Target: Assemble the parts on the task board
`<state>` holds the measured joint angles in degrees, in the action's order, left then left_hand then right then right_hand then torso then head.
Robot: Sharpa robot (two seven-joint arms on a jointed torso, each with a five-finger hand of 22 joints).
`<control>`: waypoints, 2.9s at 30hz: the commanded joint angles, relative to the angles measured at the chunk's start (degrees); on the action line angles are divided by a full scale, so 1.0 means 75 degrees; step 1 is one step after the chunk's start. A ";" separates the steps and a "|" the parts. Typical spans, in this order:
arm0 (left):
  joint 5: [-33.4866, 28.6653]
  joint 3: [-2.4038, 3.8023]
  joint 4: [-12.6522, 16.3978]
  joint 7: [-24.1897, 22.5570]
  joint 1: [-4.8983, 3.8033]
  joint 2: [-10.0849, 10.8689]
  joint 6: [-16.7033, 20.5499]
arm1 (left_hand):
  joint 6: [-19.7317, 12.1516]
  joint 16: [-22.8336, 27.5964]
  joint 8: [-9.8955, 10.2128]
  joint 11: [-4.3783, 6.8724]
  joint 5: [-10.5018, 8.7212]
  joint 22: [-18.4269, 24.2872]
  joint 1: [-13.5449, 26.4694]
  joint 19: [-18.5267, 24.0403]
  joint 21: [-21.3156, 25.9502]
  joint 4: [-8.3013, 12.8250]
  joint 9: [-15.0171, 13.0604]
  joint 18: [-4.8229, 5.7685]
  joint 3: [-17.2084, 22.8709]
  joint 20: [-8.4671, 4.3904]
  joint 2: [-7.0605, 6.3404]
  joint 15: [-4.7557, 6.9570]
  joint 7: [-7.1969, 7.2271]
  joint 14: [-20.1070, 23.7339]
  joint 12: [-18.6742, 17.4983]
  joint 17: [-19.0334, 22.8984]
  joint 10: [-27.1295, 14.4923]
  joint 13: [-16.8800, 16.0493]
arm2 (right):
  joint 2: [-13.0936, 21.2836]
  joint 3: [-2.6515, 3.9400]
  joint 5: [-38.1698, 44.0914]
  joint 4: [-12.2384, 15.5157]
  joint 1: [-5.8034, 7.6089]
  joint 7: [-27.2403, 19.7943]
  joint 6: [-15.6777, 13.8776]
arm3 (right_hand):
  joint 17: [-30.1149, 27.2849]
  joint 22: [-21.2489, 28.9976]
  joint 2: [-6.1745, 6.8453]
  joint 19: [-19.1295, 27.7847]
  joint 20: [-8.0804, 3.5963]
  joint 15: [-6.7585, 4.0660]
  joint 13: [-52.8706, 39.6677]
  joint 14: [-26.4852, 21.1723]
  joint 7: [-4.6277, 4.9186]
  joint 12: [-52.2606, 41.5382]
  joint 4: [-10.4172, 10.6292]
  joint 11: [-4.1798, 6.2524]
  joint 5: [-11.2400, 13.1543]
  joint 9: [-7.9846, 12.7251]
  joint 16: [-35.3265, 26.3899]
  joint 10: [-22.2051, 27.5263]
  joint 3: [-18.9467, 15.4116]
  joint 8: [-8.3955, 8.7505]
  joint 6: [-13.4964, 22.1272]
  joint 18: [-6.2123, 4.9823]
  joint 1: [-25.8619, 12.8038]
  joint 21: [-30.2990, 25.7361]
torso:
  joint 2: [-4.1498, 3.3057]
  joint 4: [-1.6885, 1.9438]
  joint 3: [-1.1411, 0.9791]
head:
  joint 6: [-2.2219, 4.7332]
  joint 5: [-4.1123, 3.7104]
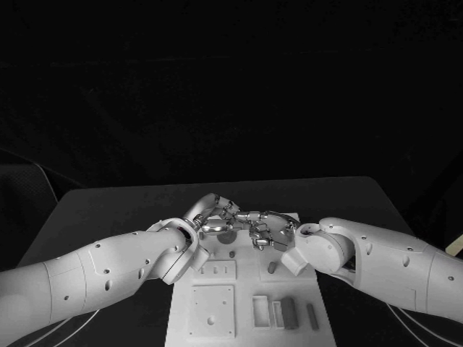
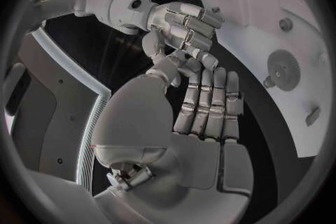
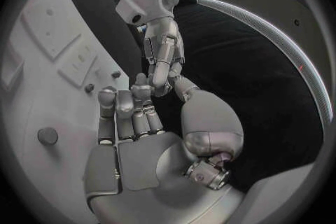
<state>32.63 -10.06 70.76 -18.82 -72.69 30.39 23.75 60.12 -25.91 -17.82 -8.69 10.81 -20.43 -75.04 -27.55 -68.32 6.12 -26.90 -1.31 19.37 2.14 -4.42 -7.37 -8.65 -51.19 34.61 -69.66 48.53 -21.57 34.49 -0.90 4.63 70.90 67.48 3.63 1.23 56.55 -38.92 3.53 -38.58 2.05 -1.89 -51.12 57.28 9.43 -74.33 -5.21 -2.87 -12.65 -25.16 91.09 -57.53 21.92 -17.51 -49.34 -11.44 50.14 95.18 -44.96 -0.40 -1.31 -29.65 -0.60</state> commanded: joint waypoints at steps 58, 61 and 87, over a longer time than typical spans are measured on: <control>0.0214 0.0007 -0.0056 0.0341 0.0005 0.0019 0.0048 | 0.0306 0.0052 -0.0059 -0.0006 0.0015 0.0007 -0.0066 0.0094 0.0042 0.0035 -0.0007 0.0139 0.0077 -0.0013 0.0065 -0.0021 0.0215 0.0084 0.0063 -0.0045 -0.0086 -0.0006 | 0.0162 0.0003 0.0038 0.0047 -0.0017 -0.0612 -0.0528 | -0.0146 -0.0030 -0.0446 -0.0211 -0.0058 -0.0177 0.0105 0.0399 -0.0195 -0.0370 -0.0345 0.0172 0.0006 -0.0529 0.0410 -0.0482 0.0779 -0.0815 -0.1448 -0.0116 0.1522 0.0806 | -0.0002 0.0005 -0.0001 | -0.0072 -0.0011; 0.0231 0.0007 -0.0064 0.0347 0.0006 0.0033 0.0061 | 0.0304 0.0052 -0.0057 -0.0008 0.0015 0.0006 -0.0068 0.0095 0.0042 0.0038 -0.0006 0.0139 0.0077 -0.0013 0.0061 -0.0022 0.0212 0.0084 0.0064 -0.0047 -0.0089 -0.0007 | 0.0174 0.0003 0.0039 0.0045 -0.0017 -0.0609 -0.0549 | -0.0151 -0.0034 -0.0374 -0.0228 -0.0054 -0.0179 0.0110 0.0419 -0.0197 -0.0376 -0.0319 0.0175 0.0012 -0.0548 0.0420 -0.0503 0.0749 -0.0829 -0.1472 -0.0114 0.1500 0.0820 | -0.0001 0.0000 0.0000 | -0.0083 -0.0011; 0.0366 0.0007 -0.0053 0.0511 0.0007 0.0050 0.0128 | 0.0312 0.0040 -0.0062 -0.0022 0.0021 -0.0003 -0.0095 0.0092 0.0025 0.0051 -0.0005 0.0138 0.0097 -0.0021 0.0072 -0.0025 0.0190 0.0062 0.0104 -0.0079 -0.0058 -0.0022 | 0.0202 0.0006 0.0586 0.0064 -0.0017 -0.0488 -0.0947 | -0.0200 -0.0050 0.0279 -0.0371 -0.0047 -0.0191 0.0135 0.0565 -0.0240 -0.0434 -0.0213 0.0210 0.0020 -0.0716 0.0486 -0.0638 0.0571 -0.0956 -0.1690 -0.0134 0.1376 0.0889 | -0.0001 0.0002 0.0000 | -0.0115 -0.0020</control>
<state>34.94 -10.04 70.23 -15.19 -72.63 30.84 24.14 60.67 -25.91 -17.82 -8.70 10.76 -20.44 -75.59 -27.14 -68.32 6.50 -26.86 -1.32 19.83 2.14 -4.45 -7.49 -9.20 -51.06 35.22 -70.21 48.11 -21.68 35.98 -0.88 7.57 71.29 67.36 0.52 -5.74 55.14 -39.22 5.07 -40.97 1.72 -3.67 -50.17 61.33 6.48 -77.39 -6.78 -1.13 -12.65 -30.48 94.52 -61.97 26.50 -24.50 -60.59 -12.74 60.57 95.18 -44.98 -0.37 -1.30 -30.51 -0.74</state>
